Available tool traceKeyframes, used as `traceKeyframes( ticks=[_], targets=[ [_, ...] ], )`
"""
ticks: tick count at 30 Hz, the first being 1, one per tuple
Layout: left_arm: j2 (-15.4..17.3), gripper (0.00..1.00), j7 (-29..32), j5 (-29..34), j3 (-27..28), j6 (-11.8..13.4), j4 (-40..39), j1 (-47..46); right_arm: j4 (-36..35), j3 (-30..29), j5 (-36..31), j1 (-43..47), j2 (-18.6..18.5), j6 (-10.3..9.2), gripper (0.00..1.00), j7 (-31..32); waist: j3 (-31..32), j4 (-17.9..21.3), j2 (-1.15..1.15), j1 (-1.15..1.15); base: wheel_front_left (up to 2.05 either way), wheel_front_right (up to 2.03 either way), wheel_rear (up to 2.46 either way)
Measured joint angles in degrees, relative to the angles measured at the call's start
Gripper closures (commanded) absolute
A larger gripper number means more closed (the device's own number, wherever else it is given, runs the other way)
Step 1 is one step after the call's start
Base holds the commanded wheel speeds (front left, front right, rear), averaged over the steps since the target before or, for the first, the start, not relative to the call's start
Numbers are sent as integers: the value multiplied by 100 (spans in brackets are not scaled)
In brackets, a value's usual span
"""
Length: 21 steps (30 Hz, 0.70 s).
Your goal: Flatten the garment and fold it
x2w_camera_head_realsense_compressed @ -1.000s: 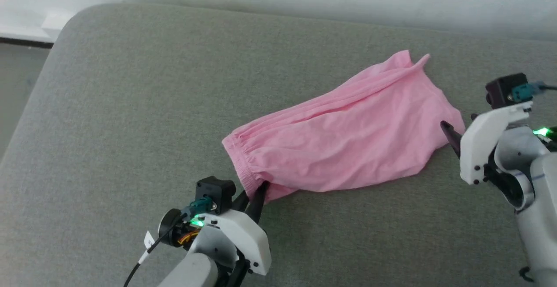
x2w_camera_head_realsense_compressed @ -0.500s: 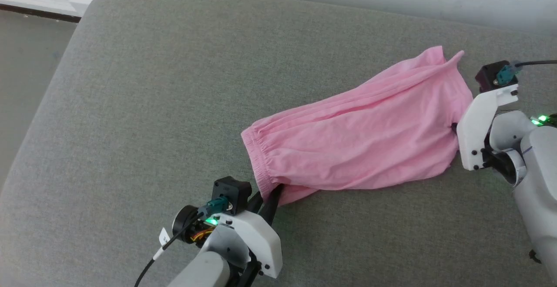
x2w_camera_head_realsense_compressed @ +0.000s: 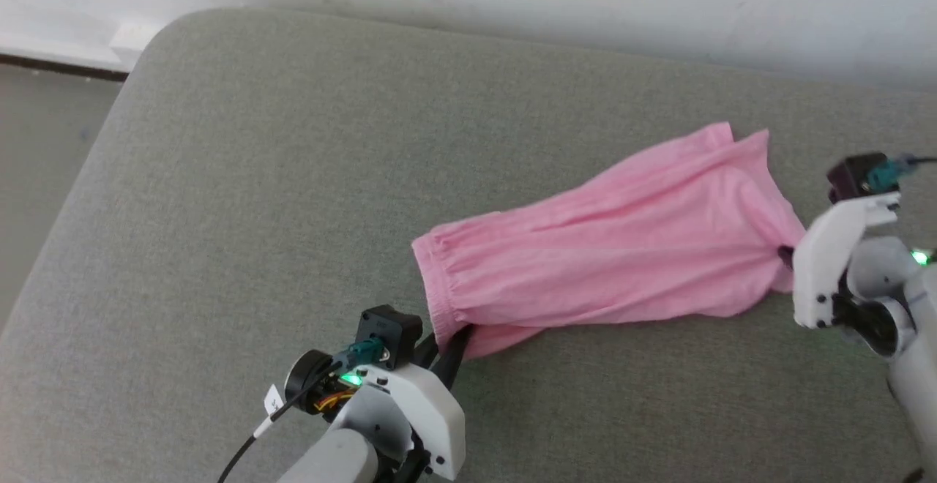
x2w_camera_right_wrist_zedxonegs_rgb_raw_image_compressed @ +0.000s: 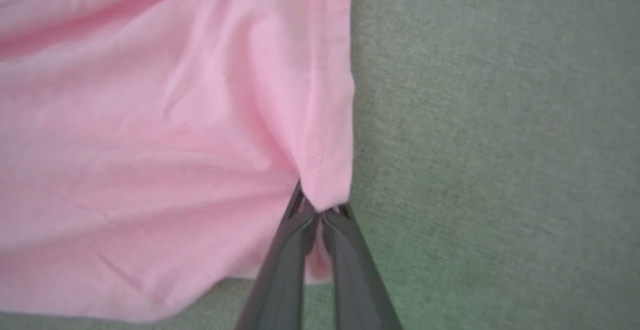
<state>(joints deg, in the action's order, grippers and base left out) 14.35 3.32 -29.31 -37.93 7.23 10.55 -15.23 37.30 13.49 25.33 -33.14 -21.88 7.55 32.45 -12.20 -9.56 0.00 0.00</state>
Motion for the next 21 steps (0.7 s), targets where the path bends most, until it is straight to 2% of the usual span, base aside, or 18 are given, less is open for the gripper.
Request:
traceKeyframes(
  ticks=[6,11,16,21],
  targets=[
    [176,100,169,-45,-120,-116,-105,141,-490,-447,441,780,-244,3,100,-41,289,162,0,0,0,0,0],
    [333,100,316,-189,-169,-210,-304,342,-1343,-946,602,1656,-272,7,100,111,497,375,0,0,0,0,0],
    [487,100,476,-289,-212,-238,-491,487,-2402,-1601,581,2693,-53,5,100,443,648,599,0,-1,0,0,0],
    [592,100,700,-526,-269,-374,-635,667,-3406,-2184,344,3671,467,4,100,771,723,734,0,-1,0,0,0]
  ],
)
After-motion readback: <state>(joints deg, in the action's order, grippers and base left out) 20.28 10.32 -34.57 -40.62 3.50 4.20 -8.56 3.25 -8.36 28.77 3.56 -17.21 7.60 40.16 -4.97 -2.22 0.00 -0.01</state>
